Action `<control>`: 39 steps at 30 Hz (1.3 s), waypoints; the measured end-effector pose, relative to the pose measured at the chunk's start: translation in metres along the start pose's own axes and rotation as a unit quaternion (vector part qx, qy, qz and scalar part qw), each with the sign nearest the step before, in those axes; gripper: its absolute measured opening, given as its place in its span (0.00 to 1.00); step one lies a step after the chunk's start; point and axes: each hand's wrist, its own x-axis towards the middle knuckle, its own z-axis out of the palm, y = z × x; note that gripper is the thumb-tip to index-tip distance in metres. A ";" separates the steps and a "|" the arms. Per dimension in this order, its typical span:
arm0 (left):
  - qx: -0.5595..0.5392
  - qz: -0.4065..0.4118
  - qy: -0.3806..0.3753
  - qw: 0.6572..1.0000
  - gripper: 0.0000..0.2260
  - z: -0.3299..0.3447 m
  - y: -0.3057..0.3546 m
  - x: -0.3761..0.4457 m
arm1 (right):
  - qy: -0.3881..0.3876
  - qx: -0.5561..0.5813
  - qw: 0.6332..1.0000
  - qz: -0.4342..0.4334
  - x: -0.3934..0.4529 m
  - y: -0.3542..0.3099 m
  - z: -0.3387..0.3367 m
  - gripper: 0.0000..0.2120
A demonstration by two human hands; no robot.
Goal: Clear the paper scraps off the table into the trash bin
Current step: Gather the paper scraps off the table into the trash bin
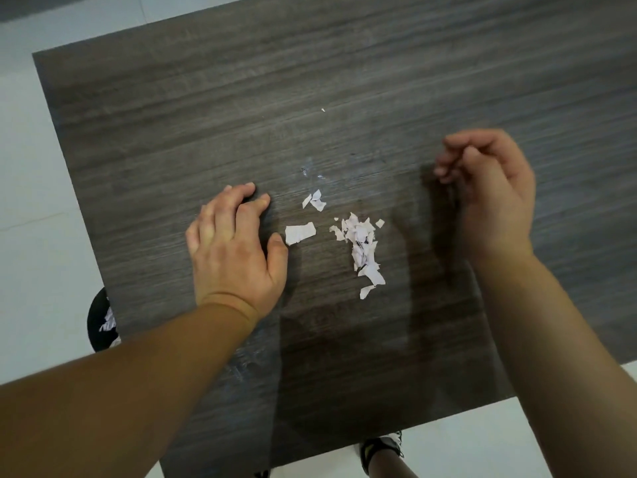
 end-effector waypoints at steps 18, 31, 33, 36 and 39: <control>-0.143 0.007 0.045 0.989 0.19 -0.006 0.031 -0.004 | 0.119 -0.559 0.817 -0.075 -0.101 0.056 -0.008 0.05; 0.019 0.188 -0.066 0.980 0.44 0.014 0.093 -0.003 | 0.108 -0.564 0.816 -0.063 -0.100 0.056 -0.009 0.08; 0.040 0.235 -0.064 0.969 0.40 0.016 0.091 -0.001 | 0.111 -0.565 0.815 -0.065 -0.099 0.056 -0.009 0.08; 0.070 0.300 -0.068 0.949 0.31 0.016 0.094 0.005 | 0.112 -0.565 0.815 -0.066 -0.100 0.056 -0.008 0.08; 0.099 0.359 -0.059 0.926 0.23 0.012 0.097 0.016 | 0.111 -0.571 0.811 -0.067 -0.100 0.056 -0.009 0.07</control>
